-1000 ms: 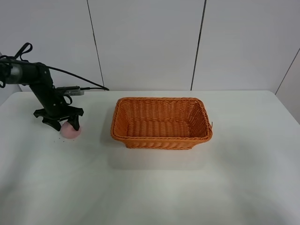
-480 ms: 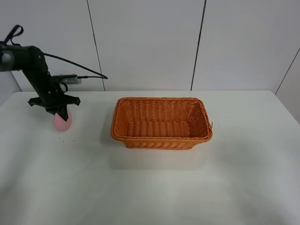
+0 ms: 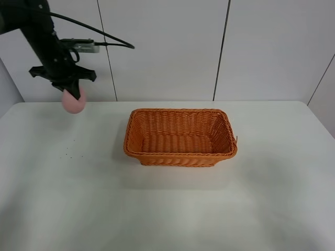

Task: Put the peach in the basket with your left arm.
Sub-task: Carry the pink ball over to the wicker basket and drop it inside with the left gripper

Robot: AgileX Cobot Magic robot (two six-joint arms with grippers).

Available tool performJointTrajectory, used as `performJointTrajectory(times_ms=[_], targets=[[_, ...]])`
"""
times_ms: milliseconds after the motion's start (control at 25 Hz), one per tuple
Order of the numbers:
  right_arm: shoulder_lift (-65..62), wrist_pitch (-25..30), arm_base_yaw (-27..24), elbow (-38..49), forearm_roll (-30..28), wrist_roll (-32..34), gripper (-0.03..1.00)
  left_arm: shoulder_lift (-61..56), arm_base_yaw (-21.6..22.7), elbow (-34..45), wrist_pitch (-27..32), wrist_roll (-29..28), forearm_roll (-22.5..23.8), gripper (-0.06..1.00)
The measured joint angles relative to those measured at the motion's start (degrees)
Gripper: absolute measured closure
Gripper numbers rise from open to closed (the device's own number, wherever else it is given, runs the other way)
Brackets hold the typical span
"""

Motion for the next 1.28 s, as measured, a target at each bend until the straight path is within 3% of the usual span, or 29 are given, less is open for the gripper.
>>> performJointTrajectory(times_ms=[400,680,800,920,1040,1280], targets=[[0.0,0.0,0.0,0.0,0.0,0.0,0.27,11.0,-20.5,-13.3,0.0,-0.2,-3.0,0.90],[0.0,0.0,0.0,0.0,0.0,0.0,0.27,20.7,-24.6,-17.3,-4.0,-0.2,-3.7,0.89],[0.0,0.0,0.0,0.0,0.0,0.0,0.27,22.0,-24.4,-17.3,-4.4,-0.2,-5.6,0.76],[0.0,0.0,0.0,0.0,0.0,0.0,0.27,22.1,-24.4,-17.3,-4.5,-0.2,-7.0,0.46],[0.0,0.0,0.0,0.0,0.0,0.0,0.27,22.1,-24.4,-17.4,-3.7,-0.2,-7.0,0.24],[0.0,0.0,0.0,0.0,0.0,0.0,0.27,18.9,-22.2,-18.0,0.2,0.2,-6.6,0.17]])
